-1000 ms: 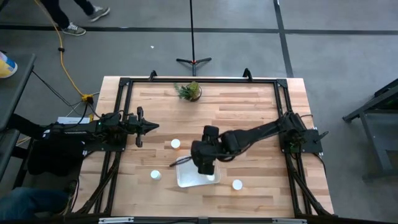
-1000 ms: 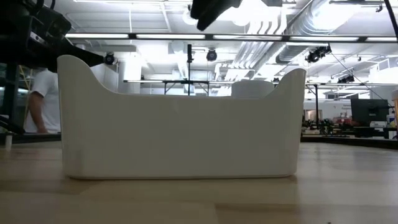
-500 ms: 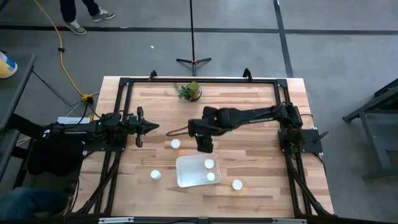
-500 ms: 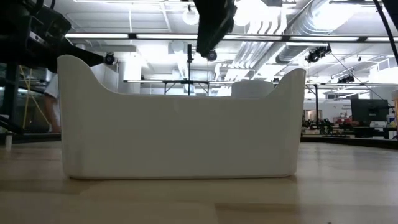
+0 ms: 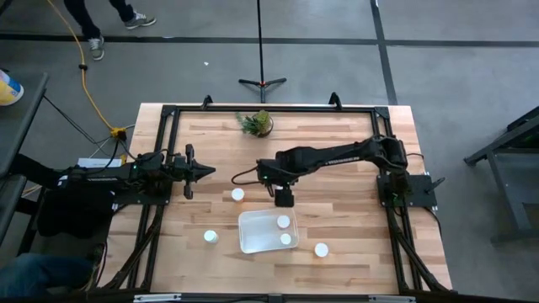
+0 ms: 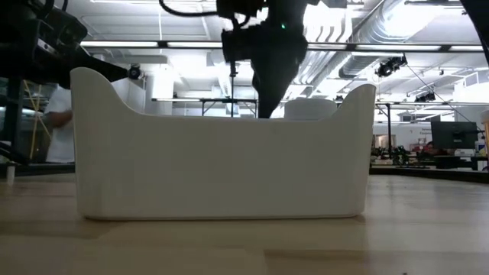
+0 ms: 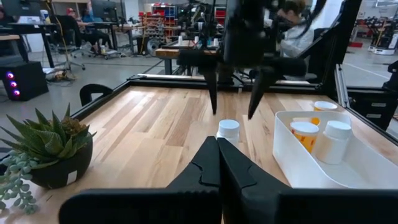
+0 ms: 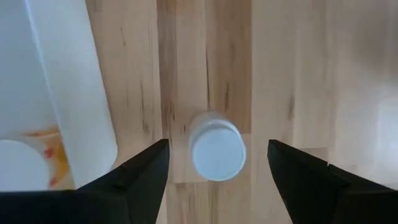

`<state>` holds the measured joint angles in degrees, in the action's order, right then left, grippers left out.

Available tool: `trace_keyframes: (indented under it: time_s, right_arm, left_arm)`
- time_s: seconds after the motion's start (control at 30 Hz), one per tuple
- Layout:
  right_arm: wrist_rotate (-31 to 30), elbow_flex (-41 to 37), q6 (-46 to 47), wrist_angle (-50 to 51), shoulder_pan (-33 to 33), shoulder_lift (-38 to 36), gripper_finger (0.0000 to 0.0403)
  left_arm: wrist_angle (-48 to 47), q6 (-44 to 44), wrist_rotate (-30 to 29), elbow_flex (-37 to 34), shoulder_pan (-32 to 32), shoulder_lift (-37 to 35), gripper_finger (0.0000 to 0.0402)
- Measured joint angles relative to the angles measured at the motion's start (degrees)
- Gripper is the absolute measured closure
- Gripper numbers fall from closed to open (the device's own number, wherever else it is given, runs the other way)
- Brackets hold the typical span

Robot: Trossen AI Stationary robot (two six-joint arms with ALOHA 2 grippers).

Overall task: Pick and place pill bottles into a basket
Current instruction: Put the top white pill bottle into the white bin

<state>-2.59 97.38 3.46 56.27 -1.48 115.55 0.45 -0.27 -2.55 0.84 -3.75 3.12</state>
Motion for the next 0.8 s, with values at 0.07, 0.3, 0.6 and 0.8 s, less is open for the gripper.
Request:
trace_keyframes:
  time_s: [0.07, 0.3, 0.6, 0.8]
  right_arm:
    - [-0.03, -1.7, -0.84, -1.77, -0.02, 0.0, 0.0139]
    - [1.35, -6.85, -1.01, -7.0, 0.04, -0.02, 0.0139]
    - [1.88, -10.32, -0.82, -10.35, 0.0, 0.0, 0.0139]
    - [1.4, -10.16, -0.76, -11.25, 0.0, 0.0, 0.014]
  left_arm:
    - [0.0, 0.0, -0.01, 0.01, 0.01, 0.01, 0.037]
    - [0.0, 0.17, -0.07, -0.02, 0.0, -0.01, 0.0378]
    - [0.0, 0.52, -0.14, 0.01, 0.0, 0.01, 0.0367]
    - [0.0, 0.64, -0.17, -0.01, 0.0, 0.01, 0.0379]
